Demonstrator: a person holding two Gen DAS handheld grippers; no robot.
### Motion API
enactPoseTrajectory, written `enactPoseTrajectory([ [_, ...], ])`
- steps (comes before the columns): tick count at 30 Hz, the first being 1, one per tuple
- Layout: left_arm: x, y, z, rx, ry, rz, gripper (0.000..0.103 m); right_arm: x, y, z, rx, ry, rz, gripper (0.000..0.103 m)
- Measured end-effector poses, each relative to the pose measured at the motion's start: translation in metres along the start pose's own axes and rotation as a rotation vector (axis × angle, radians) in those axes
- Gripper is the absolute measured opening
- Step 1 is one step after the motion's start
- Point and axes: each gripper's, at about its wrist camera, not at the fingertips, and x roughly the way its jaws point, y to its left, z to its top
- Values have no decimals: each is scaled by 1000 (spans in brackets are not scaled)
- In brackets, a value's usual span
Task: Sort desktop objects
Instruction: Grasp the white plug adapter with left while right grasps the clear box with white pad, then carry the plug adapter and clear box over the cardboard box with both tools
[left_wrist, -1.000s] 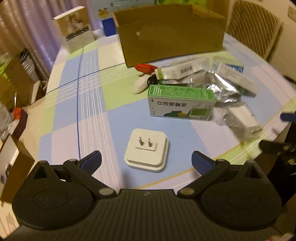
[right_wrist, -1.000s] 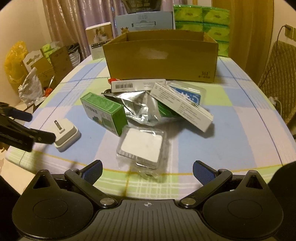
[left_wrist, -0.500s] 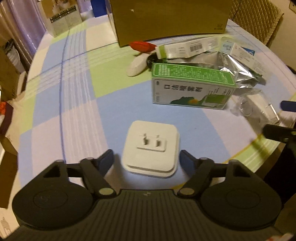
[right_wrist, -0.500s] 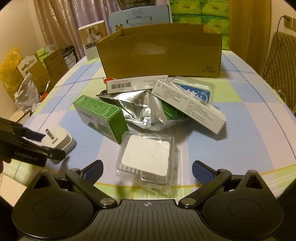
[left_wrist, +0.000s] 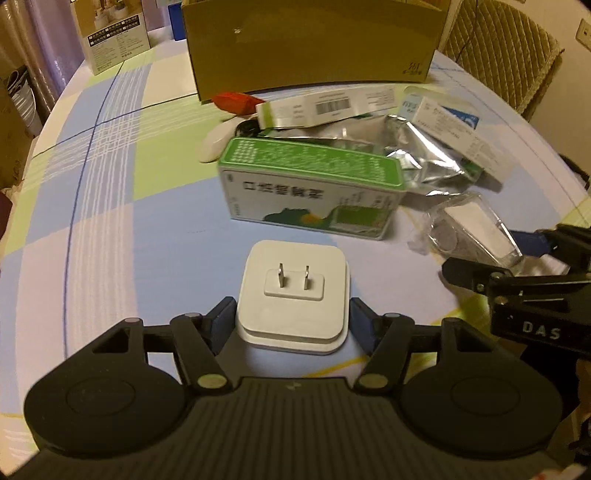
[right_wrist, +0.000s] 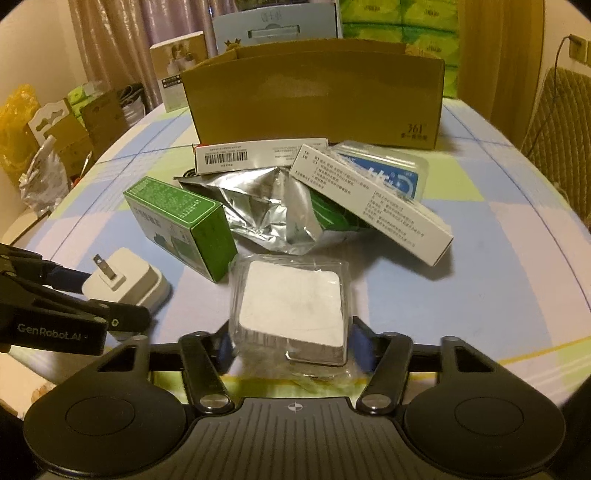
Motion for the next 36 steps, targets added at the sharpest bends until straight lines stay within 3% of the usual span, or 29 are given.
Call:
enactPoseTrajectory([
  [7, -1, -2, -2, -50, -43, 3, 64, -6, -10, -2, 20, -13, -5, 49],
  [14, 2, -11, -2, -14, -52, 37, 61, -17, -20, -2, 43, -26, -14, 48],
  [24, -20, -20, -2, -36, -98, 19, 60, -43, -30, 3, 41, -87, -24, 47],
  [36, -63, -35, 59, -6, -212, -15, 60, -75, -40, 55, 44, -206, -9, 47],
])
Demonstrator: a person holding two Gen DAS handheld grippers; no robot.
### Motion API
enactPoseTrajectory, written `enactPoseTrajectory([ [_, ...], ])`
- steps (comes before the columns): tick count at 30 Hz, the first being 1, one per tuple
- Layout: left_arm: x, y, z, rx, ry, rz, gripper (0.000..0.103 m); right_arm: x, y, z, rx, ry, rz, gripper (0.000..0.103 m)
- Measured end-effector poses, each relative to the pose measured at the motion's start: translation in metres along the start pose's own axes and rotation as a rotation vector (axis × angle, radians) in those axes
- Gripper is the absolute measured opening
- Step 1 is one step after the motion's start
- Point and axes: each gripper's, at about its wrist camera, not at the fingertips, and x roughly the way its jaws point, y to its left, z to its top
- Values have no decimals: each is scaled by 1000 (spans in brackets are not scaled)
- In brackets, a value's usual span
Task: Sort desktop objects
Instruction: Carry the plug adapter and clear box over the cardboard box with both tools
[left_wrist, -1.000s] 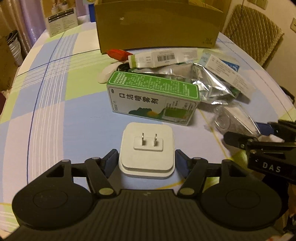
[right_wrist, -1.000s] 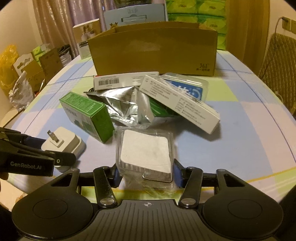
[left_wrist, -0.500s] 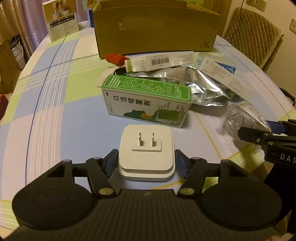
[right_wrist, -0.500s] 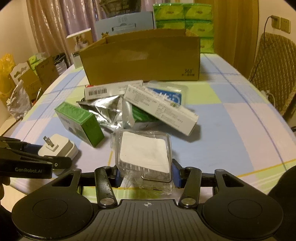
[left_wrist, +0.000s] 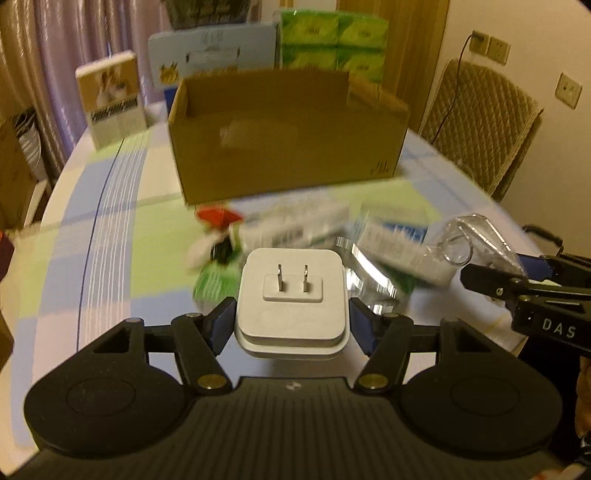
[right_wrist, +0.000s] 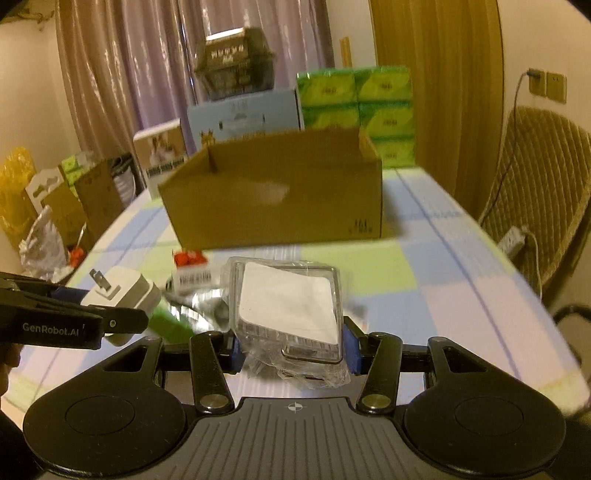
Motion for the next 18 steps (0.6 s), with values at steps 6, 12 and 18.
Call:
enactPoseTrajectory([
  [6, 1, 5, 63, 25, -52, 10, 60, 13, -10, 65, -33, -64, 7, 47],
  [12, 22, 15, 136, 64, -91, 21, 60, 52, -21, 139, -57, -95, -1, 47],
  [18, 73, 36, 193, 68, -88, 55, 60, 118, -31, 191, -93, -75, -12, 47],
])
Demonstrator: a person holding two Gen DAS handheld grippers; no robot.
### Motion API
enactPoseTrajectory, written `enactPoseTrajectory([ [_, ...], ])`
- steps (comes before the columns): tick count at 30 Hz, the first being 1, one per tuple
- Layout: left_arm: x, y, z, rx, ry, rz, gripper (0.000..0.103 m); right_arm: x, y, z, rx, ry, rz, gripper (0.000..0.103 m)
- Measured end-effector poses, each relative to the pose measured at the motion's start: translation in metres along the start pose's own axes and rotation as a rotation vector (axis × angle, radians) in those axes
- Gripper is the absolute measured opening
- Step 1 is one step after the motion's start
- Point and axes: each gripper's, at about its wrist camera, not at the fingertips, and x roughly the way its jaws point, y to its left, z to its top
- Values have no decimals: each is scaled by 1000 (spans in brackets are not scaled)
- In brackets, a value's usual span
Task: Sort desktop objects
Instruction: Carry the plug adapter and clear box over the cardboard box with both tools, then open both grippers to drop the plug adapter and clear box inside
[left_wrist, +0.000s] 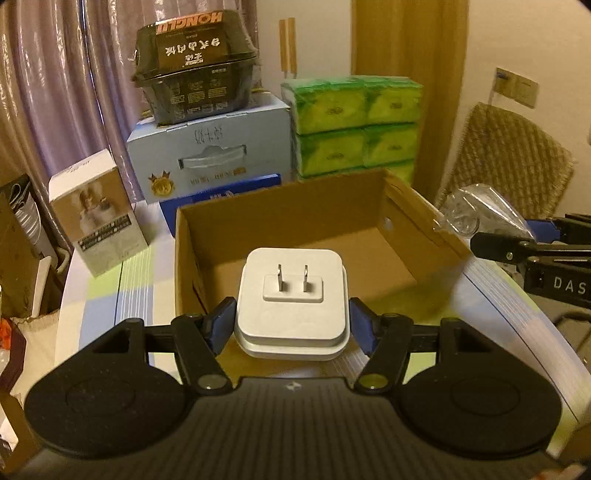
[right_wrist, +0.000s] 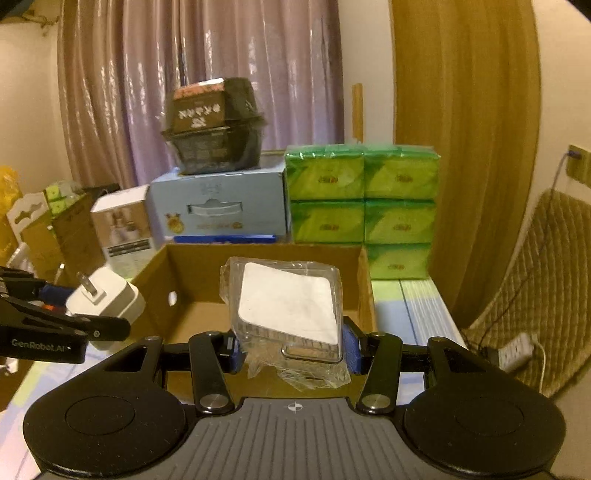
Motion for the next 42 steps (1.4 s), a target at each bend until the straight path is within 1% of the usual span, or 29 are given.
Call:
enactPoseTrajectory([
  [4, 40, 13, 15, -26, 21, -10, 60, 49, -10, 11, -8, 60, 6, 47],
  [8, 79, 22, 20, -44, 54, -11, 60, 88, -15, 8, -11, 121, 12, 47],
  [11, 99, 25, 18, -45, 76, -19, 60, 108, -19, 4, 5, 150, 17, 47],
  [16, 122, 26, 15, -59, 98, -29, 60, 127, -19, 1, 3, 175, 20, 47],
  [17, 124, 26, 14, -66, 96, -27, 62, 129, -18, 1, 3, 176, 20, 47],
  [18, 126, 25, 14, -71, 91, -27, 66, 132, -18, 1, 4, 177, 20, 47],
  [19, 126, 25, 14, -75, 86, -27, 77, 134, -18, 1, 6, 178, 18, 47],
  [20, 126, 26, 14, -83, 78, -27, 79, 135, -18, 1, 6, 181, 18, 47],
  [22, 126, 27, 14, -89, 73, -19, 80, 138, -17, 0, 6, 188, 18, 47],
  [25, 122, 30, 11, -91, 66, 5, 84, 140, -16, -1, 2, 196, 22, 47],
  [29, 114, 36, 9, -108, 62, 17, 84, 145, -12, 0, -2, 201, 32, 47],
  [31, 108, 37, 7, -108, 53, 21, 84, 145, -13, 3, 13, 190, 57, 49],
  [32, 104, 37, 6, -108, 45, 21, 84, 144, -14, 6, 24, 179, 73, 55],
  [33, 100, 38, 5, -108, 34, 22, 84, 140, -15, 8, 33, 160, 81, 65],
  [35, 90, 37, 2, -107, 14, 25, 84, 128, -18, 11, 37, 109, 67, 74],
  [36, 84, 37, 1, -105, -1, 29, 86, 123, -18, 13, 34, 95, 60, 75],
  [38, 70, 36, -2, -108, -34, 39, 93, 107, -19, 14, 25, 72, 63, 77],
  [40, 54, 34, -5, -113, -65, 45, 95, 88, -20, 14, 19, 46, 59, 82],
  [42, 36, 32, -9, -129, -92, 36, 96, 66, -21, 13, 23, 19, 53, 90],
])
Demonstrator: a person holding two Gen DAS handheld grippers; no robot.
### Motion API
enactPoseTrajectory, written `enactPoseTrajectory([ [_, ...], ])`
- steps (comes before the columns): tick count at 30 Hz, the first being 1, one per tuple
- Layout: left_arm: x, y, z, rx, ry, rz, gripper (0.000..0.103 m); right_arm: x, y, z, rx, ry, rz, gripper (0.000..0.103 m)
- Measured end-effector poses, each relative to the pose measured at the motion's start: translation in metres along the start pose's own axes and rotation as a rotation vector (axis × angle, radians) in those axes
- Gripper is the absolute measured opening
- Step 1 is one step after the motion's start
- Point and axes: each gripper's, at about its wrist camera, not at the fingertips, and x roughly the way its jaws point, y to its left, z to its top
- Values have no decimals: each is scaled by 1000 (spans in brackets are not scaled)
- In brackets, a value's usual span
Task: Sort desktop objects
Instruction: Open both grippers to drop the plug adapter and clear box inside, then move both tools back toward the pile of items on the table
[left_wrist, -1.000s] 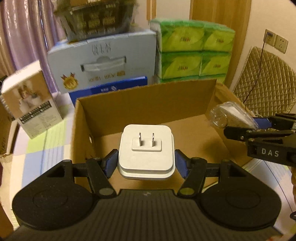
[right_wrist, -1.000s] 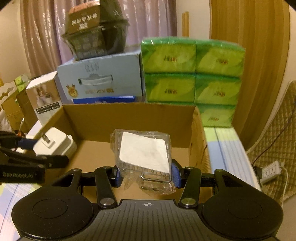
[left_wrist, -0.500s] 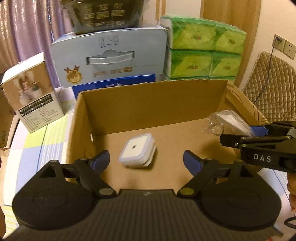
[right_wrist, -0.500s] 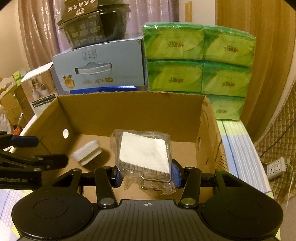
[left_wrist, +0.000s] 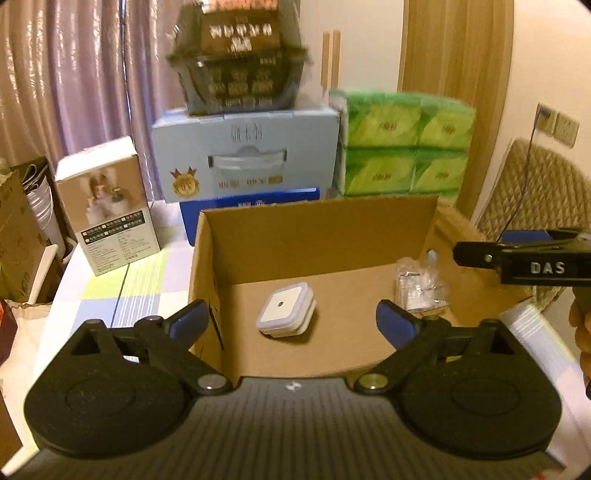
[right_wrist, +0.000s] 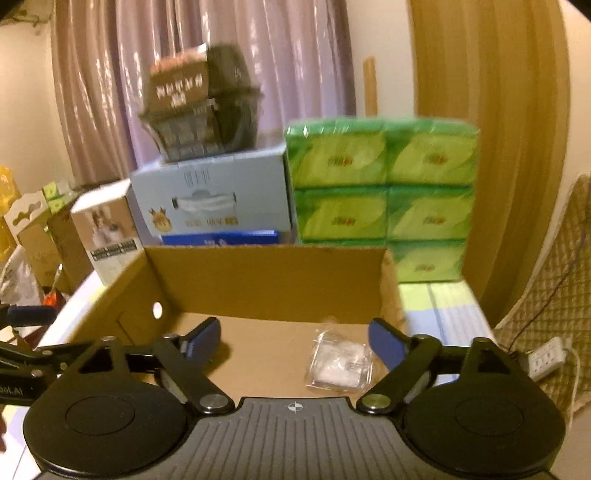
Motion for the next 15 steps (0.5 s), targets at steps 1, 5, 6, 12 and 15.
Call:
enactPoseTrajectory([
  [1, -7, 0, -1, -8, -8, -4, 100, -11, 0, -2, 5, -10, -6, 91],
  [5, -44, -3, -16, -53, -34, 8, 102, -53, 6, -14, 9, -15, -1, 97],
  [6, -53, -3, -21, -63, -35, 14, 102, -63, 8, -19, 2, -14, 3, 98],
  [12, -101, -7, -61, -93, -35, 28, 102, -118, 24, -60, -54, -24, 47, 101],
  [15, -121, -11, -83, -88, -28, 52, 102, -135, 25, -79, -28, 3, 36, 101],
])
